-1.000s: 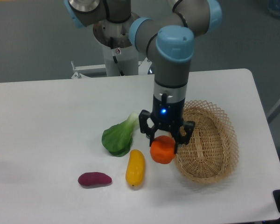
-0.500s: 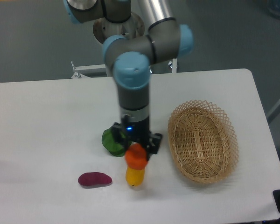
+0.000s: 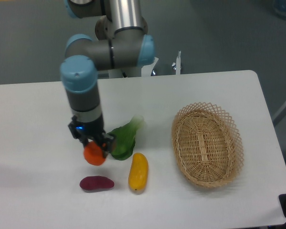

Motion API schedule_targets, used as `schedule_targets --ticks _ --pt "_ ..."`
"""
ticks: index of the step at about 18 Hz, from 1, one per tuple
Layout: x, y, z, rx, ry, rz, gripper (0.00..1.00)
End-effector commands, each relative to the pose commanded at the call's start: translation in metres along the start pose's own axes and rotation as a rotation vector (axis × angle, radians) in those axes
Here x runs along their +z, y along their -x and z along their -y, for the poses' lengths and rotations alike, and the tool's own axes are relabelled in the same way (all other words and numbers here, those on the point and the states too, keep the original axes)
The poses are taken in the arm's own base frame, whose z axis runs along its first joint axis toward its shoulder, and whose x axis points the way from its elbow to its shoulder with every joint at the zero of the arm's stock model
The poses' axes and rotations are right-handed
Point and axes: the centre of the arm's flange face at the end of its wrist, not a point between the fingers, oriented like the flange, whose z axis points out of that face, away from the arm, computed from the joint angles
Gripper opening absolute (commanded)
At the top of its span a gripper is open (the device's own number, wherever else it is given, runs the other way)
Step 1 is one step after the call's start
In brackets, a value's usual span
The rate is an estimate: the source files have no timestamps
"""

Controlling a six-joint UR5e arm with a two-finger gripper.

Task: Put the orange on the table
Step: 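Carry the orange past the bok choy toward the open table area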

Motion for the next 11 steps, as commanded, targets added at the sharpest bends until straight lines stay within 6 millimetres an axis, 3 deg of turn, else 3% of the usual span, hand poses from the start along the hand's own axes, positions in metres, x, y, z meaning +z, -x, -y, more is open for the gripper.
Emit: schedule_targets --ticks 3,11 --pt "0.006 -0.013 0.005 0.062 0.006 -0.01 0.53" --pt "0.056 -0.048 0.007 0.188 0.082 -0.074 0.53"
